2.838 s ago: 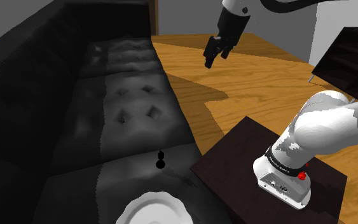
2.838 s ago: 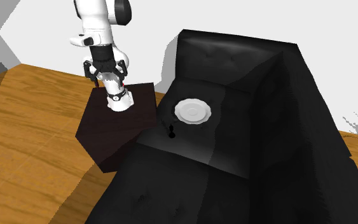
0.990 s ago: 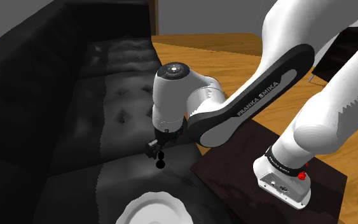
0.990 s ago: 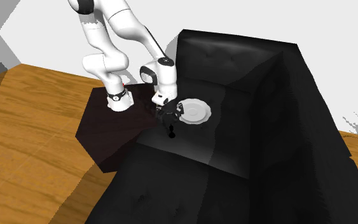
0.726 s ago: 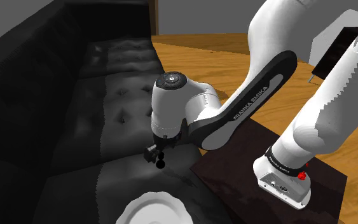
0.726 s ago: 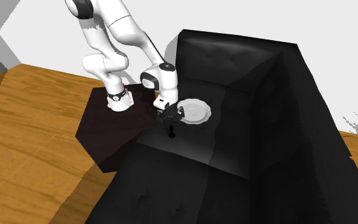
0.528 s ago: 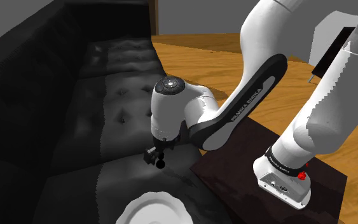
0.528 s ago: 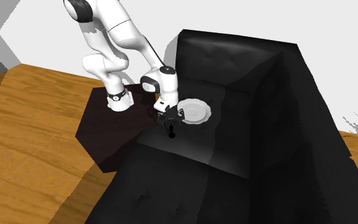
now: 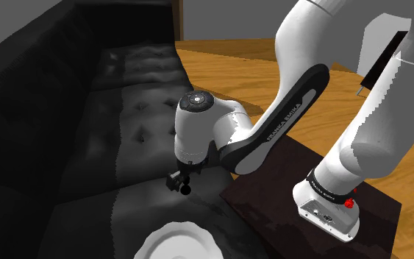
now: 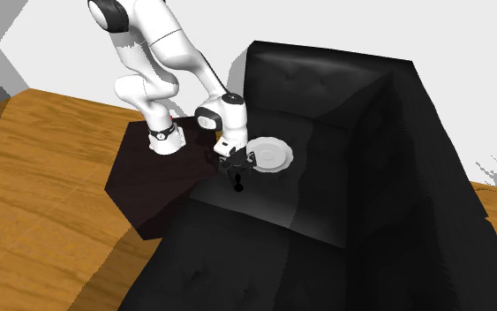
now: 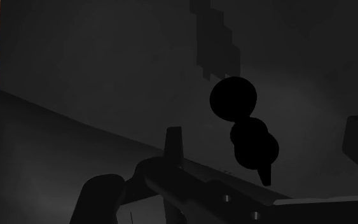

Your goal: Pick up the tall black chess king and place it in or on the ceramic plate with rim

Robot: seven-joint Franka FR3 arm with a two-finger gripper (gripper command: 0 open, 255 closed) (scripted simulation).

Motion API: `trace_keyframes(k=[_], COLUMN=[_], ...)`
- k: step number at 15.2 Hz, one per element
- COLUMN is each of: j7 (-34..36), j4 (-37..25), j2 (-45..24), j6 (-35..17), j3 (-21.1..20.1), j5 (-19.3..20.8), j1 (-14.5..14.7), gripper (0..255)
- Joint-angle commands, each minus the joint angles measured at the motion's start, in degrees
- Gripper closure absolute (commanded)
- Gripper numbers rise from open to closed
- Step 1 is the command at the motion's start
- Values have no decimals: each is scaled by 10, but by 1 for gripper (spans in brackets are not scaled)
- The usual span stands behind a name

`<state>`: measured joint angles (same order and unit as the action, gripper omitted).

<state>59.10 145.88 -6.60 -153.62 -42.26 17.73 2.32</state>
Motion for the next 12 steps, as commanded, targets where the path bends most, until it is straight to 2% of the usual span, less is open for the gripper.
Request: trace_keyframes(k=[1, 10, 12], j7=[0, 0, -27], j4=[0, 0, 1], j2=[0, 0, 21], j6=[0, 0, 12], j3=[0, 0, -13], j5=[0, 0, -37], j1=[0, 0, -7], gripper=[255, 255, 255])
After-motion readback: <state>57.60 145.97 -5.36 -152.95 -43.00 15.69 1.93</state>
